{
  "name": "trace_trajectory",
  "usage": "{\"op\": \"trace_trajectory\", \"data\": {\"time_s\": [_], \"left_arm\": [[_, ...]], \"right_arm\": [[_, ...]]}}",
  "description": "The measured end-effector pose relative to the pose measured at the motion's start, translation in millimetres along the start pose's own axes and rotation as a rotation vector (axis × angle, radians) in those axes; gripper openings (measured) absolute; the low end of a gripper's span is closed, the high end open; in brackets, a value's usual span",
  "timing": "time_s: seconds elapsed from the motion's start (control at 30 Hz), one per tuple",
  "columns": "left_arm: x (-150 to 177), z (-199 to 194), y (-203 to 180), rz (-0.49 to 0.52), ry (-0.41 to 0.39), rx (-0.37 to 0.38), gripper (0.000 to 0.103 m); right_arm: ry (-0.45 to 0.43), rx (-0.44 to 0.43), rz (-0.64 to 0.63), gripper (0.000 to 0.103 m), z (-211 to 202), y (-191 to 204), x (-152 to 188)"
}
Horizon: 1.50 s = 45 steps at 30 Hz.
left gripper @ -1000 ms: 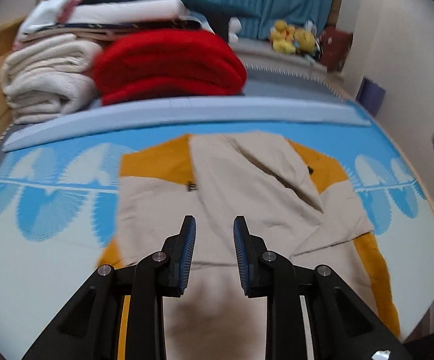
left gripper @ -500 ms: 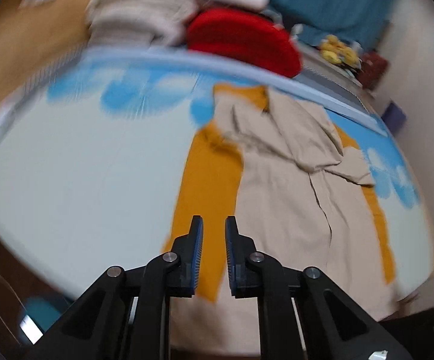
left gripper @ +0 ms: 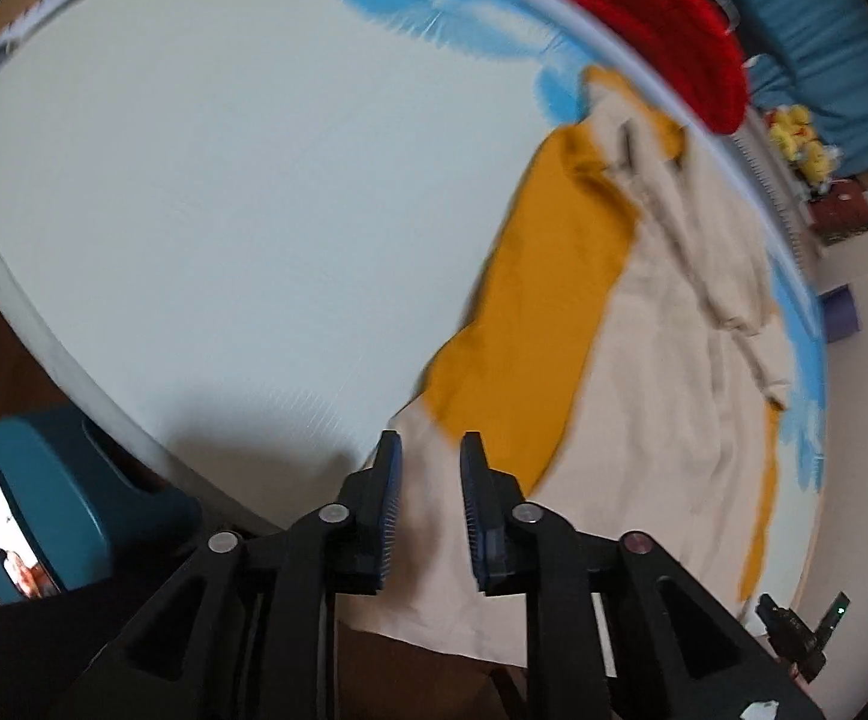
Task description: Fold large clothes
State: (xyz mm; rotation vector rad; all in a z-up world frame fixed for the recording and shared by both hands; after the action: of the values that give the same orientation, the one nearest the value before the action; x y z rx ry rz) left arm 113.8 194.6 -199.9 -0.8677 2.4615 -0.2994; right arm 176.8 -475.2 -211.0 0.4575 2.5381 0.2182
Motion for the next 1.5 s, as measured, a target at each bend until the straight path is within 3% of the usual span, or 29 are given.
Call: {"op": "trace_trajectory", "data": {"time_s": [0.1,0.2,0.3,0.37,0.47,0.5,0.57,0.6,0.7,0.8,0.83,0.9,1.0,1.1,1.13,1.2,1.23,1.37,1.43,1.5], "left_arm": [[11,15,9,-0.007,0.069,-0.051,0.020],[13,19,15,0.014,0.082,-0.080,0.034],[19,27,16,0.027,0.125,-0.060,0.034],[27,29,18,0.035,0.173,-0.093,0.034],[35,32,13,0.120,0.186,-0.114,0.024],[35,32,10,0.140,0.185,-0.112,0.005],[34,25,8,0.167,0.155,-0.122,0.003],[32,19,5,0.202,0.125,-0.139,0.003],[33,2,-5,0.291,0.062,-0.156,0.004],[36,7,2,0.249,0.104,-0.139,0.010],[37,11,8,0.210,0.130,-0.128,0.021],[38,20,19,0.128,0.177,-0.110,0.033],[38,24,28,0.070,0.199,-0.098,0.034],[39,22,26,0.140,0.191,-0.121,0.030],[40,21,25,0.185,0.183,-0.141,0.009],[41,15,20,0.233,0.168,-0.139,0.002],[40,10,18,0.244,0.155,-0.133,0.002],[39,-4,19,0.235,0.145,-0.123,0.003],[42,-1,22,0.211,0.160,-0.126,0.009],[47,4,28,0.191,0.175,-0.140,0.020]], "right_arm": [[0.030,0.021,-0.040,0.034,11,-1,9],[0.070,0.041,-0.082,0.037,19,-2,20],[0.113,0.048,-0.093,0.040,26,-2,28],[0.142,0.057,-0.087,0.040,30,-4,34],[0.145,0.064,-0.103,0.039,31,-1,37],[0.142,0.060,-0.115,0.028,30,1,38],[0.126,0.026,-0.127,0.007,31,9,38],[0.103,0.021,-0.137,0.005,27,12,36],[0.051,0.017,-0.118,0.004,14,10,30],[0.061,0.032,-0.098,0.005,15,6,32],[0.074,0.041,-0.100,0.006,18,5,34],[0.109,0.071,-0.103,0.018,27,-1,40],[0.136,0.088,-0.105,0.029,33,-6,46],[0.139,0.096,-0.131,0.030,35,-5,47],[0.138,0.100,-0.143,0.030,36,-5,47],[0.125,0.080,-0.159,0.010,35,2,45],[0.107,0.062,-0.159,0.004,33,7,41],[0.046,0.027,-0.105,0.004,21,5,28],[0.069,0.035,-0.072,0.006,27,-3,29],[0.110,0.058,-0.066,0.018,34,-6,39]]}}
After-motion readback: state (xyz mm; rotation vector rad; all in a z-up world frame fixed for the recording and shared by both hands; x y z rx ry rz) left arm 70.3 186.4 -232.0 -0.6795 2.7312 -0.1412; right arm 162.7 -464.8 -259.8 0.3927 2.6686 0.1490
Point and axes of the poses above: each gripper's, at about its wrist camera, not at the fingertips, and z roughly the way its jaws point, y to its left, x to its underside, the point moved 10 cm from there along z, roughly the way its jaws point, and after that the axes turned 14 degrees about -y, right-handed, at the moved point
